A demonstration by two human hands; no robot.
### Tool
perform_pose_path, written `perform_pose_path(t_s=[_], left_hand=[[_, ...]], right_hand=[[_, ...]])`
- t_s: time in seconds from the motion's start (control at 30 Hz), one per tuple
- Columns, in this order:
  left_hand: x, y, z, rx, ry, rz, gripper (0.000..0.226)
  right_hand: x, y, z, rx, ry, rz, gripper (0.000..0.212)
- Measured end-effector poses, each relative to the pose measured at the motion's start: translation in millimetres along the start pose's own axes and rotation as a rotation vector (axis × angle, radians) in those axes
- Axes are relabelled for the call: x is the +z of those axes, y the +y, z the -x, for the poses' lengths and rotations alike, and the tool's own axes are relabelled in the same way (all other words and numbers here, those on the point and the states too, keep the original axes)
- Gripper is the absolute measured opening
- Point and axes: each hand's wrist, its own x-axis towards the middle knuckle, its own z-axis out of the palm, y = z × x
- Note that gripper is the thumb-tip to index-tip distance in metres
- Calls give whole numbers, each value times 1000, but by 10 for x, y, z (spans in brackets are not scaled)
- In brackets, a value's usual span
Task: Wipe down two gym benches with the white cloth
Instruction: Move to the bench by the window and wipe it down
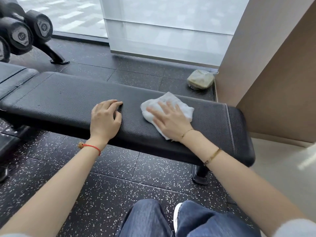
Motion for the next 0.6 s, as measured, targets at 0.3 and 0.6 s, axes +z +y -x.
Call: perform_pose_path(t_s=[0.3,0.6], left_hand=[[-2,-11,-16,-3,-2,-10,41],[-21,-19,-17,12,1,-5,41]], right_hand=[[-34,402,-285,224,-52,-57,49],[15,-163,389,-183,-19,-22,50]])
